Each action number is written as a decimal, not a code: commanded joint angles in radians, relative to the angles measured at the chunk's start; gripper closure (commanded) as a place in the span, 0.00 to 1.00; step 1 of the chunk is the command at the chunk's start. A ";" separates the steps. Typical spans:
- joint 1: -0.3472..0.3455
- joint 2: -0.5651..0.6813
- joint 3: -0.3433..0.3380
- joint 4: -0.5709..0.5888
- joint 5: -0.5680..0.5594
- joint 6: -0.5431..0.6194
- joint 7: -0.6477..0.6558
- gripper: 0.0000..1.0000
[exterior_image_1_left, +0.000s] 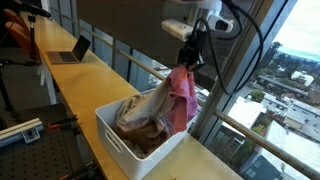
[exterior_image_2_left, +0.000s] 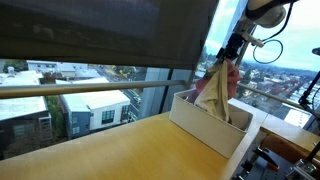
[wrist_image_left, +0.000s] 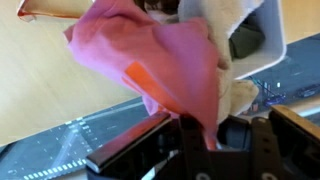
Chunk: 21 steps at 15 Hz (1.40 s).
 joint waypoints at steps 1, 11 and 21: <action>0.007 -0.102 0.010 0.073 0.043 -0.057 0.017 0.98; 0.231 -0.217 0.149 0.249 -0.070 -0.182 0.200 0.98; 0.421 -0.147 0.249 0.129 -0.144 -0.152 0.353 0.98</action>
